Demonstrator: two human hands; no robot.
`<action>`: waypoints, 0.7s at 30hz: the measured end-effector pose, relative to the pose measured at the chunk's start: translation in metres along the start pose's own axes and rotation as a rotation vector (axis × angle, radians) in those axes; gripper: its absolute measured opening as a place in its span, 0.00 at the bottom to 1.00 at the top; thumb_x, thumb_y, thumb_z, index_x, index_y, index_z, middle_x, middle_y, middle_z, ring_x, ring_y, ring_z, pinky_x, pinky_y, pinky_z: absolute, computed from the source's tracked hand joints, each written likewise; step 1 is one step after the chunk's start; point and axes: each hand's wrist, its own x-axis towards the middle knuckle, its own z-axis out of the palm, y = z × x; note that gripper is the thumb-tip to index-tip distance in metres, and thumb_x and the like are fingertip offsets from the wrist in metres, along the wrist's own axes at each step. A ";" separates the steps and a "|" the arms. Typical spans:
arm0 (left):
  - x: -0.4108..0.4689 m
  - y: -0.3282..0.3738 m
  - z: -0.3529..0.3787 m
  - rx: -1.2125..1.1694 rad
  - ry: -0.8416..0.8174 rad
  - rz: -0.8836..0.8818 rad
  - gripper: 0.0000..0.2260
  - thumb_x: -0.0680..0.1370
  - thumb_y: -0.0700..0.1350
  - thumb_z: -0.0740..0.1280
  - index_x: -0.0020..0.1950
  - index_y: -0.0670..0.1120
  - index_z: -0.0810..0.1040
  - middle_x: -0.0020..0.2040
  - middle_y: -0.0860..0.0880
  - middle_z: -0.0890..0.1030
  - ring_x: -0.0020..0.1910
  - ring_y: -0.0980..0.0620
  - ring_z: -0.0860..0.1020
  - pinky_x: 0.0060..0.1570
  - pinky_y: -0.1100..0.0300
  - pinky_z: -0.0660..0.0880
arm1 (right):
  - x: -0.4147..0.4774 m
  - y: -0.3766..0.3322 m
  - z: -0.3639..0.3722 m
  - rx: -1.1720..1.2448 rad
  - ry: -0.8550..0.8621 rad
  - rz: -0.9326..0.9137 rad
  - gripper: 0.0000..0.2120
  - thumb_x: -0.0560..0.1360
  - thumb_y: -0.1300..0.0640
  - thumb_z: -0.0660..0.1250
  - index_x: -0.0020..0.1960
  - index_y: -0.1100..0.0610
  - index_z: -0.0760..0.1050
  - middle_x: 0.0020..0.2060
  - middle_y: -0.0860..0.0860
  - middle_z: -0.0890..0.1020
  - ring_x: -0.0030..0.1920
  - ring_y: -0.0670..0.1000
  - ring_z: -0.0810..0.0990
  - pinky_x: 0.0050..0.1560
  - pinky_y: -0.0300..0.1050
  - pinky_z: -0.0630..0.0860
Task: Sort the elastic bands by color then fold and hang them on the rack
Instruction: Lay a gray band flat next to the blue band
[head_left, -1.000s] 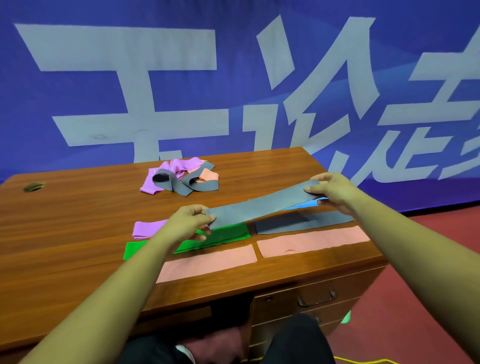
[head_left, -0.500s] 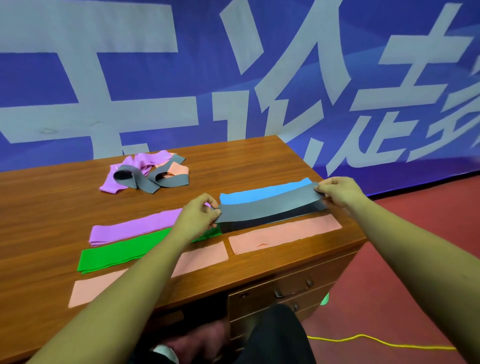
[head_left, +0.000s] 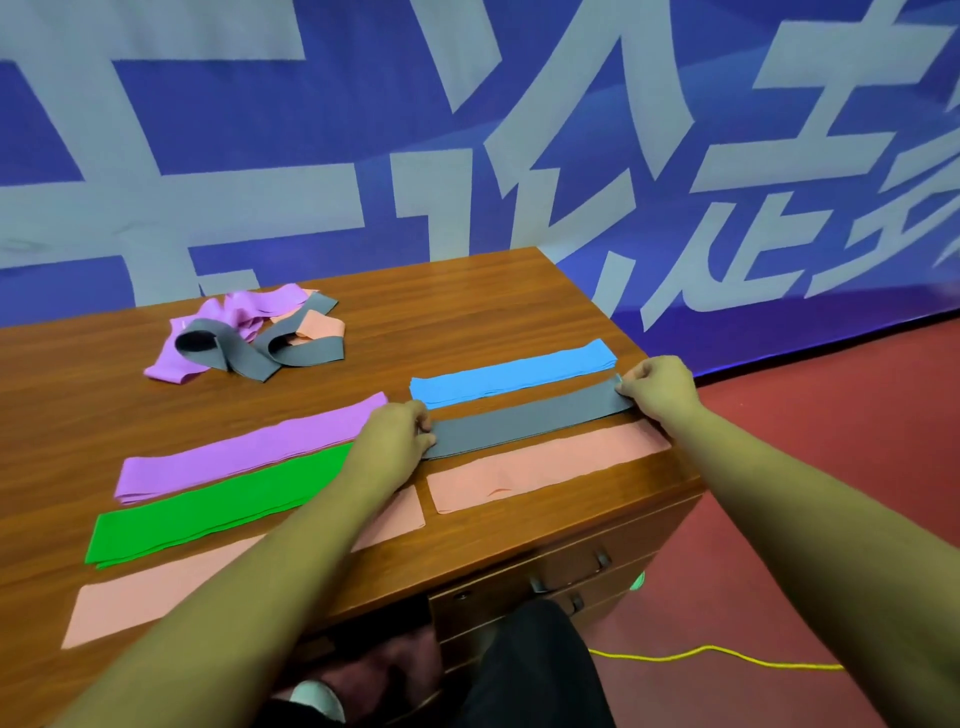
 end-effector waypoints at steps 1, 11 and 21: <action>0.001 0.001 0.001 0.029 -0.001 0.010 0.03 0.76 0.44 0.71 0.49 0.47 0.78 0.47 0.48 0.80 0.46 0.50 0.77 0.43 0.60 0.71 | 0.001 0.003 0.002 -0.023 0.005 -0.010 0.05 0.72 0.62 0.72 0.41 0.64 0.80 0.41 0.56 0.83 0.44 0.56 0.81 0.41 0.47 0.76; -0.002 -0.007 0.010 0.337 0.136 0.236 0.10 0.78 0.52 0.66 0.55 0.49 0.81 0.54 0.50 0.74 0.54 0.49 0.70 0.50 0.54 0.72 | -0.008 0.011 0.020 -0.298 0.102 -0.253 0.05 0.74 0.63 0.65 0.44 0.58 0.79 0.45 0.56 0.80 0.50 0.59 0.77 0.50 0.52 0.77; 0.010 -0.082 -0.061 0.243 0.342 -0.020 0.05 0.75 0.44 0.66 0.48 0.44 0.78 0.48 0.43 0.77 0.51 0.41 0.74 0.49 0.49 0.72 | -0.056 -0.086 0.078 -0.233 -0.112 -0.508 0.21 0.76 0.54 0.64 0.67 0.58 0.72 0.63 0.57 0.73 0.61 0.58 0.74 0.61 0.55 0.73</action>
